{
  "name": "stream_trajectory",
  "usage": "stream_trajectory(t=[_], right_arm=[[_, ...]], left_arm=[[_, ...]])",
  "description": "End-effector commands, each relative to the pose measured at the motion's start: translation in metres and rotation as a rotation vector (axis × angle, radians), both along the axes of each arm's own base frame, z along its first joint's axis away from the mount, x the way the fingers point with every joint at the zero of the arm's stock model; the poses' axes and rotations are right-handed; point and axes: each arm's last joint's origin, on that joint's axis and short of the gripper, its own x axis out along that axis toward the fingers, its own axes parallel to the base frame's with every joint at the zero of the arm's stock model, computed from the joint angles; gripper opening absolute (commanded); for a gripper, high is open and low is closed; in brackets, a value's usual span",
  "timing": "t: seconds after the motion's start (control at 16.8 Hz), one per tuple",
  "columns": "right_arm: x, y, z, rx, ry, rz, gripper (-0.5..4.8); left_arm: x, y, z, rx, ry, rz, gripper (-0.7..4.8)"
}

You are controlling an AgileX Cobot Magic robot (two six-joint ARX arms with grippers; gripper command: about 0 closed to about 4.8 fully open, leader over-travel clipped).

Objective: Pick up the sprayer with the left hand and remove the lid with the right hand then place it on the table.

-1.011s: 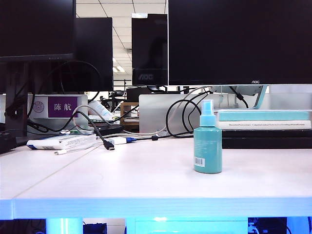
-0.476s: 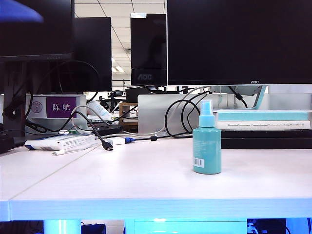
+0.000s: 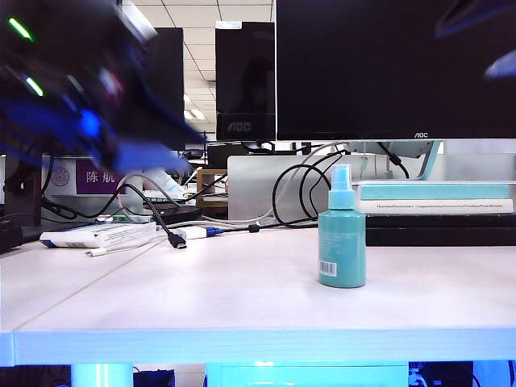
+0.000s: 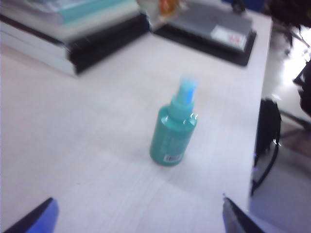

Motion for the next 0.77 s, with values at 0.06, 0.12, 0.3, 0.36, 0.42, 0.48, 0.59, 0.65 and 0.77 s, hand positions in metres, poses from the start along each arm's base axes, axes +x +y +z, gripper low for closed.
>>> stream_trajectory(t=[0.06,0.12,0.3,0.36,0.42,0.48,0.59,0.65,0.77], right_arm=[[0.012,0.000,-0.008,0.019,0.047,0.074,4.79],[0.015,-0.001,-0.010,0.027,0.053,0.097,4.79],[0.024,-0.003,-0.008,0.053,0.004,0.127,4.79],[0.026,-0.005,-0.008,0.065,0.001,0.124,4.79],[0.028,-0.006,-0.009,0.077,0.008,0.131,4.79],[0.029,-0.007,-0.010,0.079,0.018,0.132,4.79],[0.030,-0.007,-0.011,0.079,0.023,0.133,4.79],[0.030,-0.007,-0.012,0.080,0.023,0.137,4.79],[0.031,-0.007,-0.012,0.079,0.027,0.136,4.79]], left_arm=[[0.019,-0.016,-0.018,0.019,-0.022,-0.054,4.79],[0.026,-0.023,-0.024,0.003,-0.027,-0.092,4.79],[0.040,-0.046,-0.040,-0.031,-0.057,-0.209,4.79],[0.045,-0.055,-0.044,-0.039,-0.052,-0.252,4.79],[0.049,-0.065,-0.047,-0.048,-0.050,-0.289,4.79],[0.053,-0.075,-0.049,-0.046,-0.065,-0.314,4.79],[0.059,-0.091,-0.054,-0.044,-0.070,-0.346,4.79],[0.061,-0.101,-0.062,-0.038,-0.038,-0.374,4.79],[0.061,-0.121,-0.066,-0.042,-0.034,-0.415,4.79]])
